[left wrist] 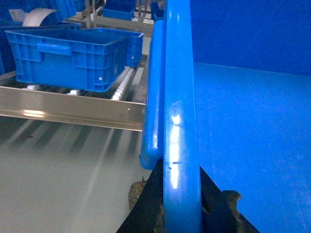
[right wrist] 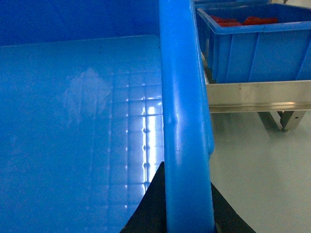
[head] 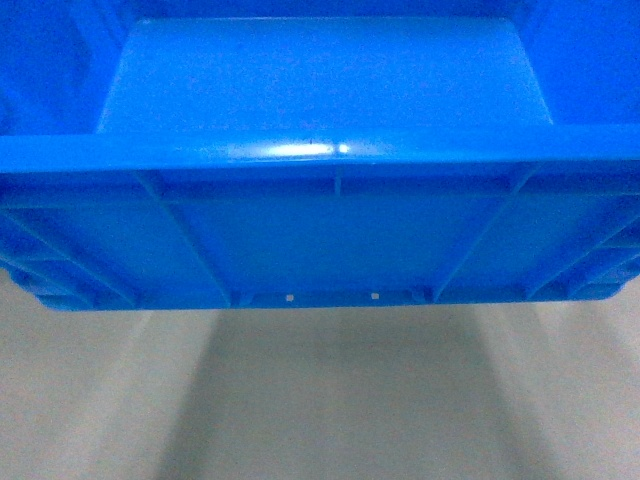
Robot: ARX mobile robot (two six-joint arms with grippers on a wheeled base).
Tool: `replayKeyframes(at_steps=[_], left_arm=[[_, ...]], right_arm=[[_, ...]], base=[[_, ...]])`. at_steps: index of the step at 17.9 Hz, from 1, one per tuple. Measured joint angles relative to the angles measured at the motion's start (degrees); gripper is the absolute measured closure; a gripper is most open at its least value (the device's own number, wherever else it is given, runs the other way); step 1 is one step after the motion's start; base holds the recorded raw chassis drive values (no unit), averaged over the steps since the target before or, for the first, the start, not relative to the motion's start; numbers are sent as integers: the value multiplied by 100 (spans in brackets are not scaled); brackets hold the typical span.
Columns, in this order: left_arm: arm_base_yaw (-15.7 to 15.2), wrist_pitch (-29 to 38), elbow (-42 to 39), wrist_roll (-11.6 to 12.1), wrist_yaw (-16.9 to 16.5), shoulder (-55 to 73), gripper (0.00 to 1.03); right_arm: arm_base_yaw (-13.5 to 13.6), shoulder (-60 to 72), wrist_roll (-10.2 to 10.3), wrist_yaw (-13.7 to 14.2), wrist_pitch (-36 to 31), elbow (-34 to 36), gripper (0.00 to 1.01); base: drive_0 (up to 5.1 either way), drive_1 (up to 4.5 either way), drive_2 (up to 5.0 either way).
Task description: Place box next to blue box on left shelf
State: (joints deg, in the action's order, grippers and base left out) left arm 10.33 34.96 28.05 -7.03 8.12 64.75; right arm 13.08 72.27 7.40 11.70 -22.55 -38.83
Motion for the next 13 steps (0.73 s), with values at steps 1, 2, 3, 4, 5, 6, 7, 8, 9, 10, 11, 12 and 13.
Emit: replayKeyframes(at_steps=[1, 2, 3, 4, 5, 6, 7, 8, 9, 10, 11, 12, 13], left_arm=[[0, 22, 0, 0, 0, 0, 95], [0, 22, 0, 0, 0, 0, 95], [0, 17, 0, 2, 0, 0, 95], [0, 17, 0, 0, 0, 0, 95], [0, 22, 0, 0, -2, 0, 95], [0, 22, 0, 0, 0, 0, 95], [0, 20, 0, 0, 0, 0, 95], [0, 20, 0, 0, 0, 0, 95], [0, 20, 0, 0, 0, 0, 95], [0, 20, 0, 0, 0, 0, 95], [0, 24, 0, 0, 0, 0, 95], [0, 28, 0, 0, 0, 0, 95], [0, 20, 0, 0, 0, 0, 95]], right_arm=[[0, 0, 2, 2, -22, 0, 94], [0, 0, 0, 2, -22, 0, 94], [0, 0, 0, 0, -15, 0, 94], [0, 0, 0, 0, -15, 0, 94], [0, 0, 0, 2, -20, 0, 94], [0, 0, 0, 2, -20, 0, 94], [0, 0, 0, 2, -20, 0, 94], [0, 0, 0, 2, -17, 0, 94], [0, 0, 0, 2, -17, 0, 94], [0, 0, 0, 2, -15, 0, 94], [0, 0, 0, 4, -20, 0, 94], [0, -2, 0, 2, -22, 0, 94], [0, -2, 0, 2, -15, 0, 94]], base=[[0, 0, 0], [0, 0, 0], [0, 0, 0], [0, 0, 0], [0, 0, 0], [0, 0, 0], [0, 0, 0], [0, 0, 0], [0, 0, 0], [0, 0, 0], [0, 0, 0], [-6, 415, -427], [-6, 415, -427]])
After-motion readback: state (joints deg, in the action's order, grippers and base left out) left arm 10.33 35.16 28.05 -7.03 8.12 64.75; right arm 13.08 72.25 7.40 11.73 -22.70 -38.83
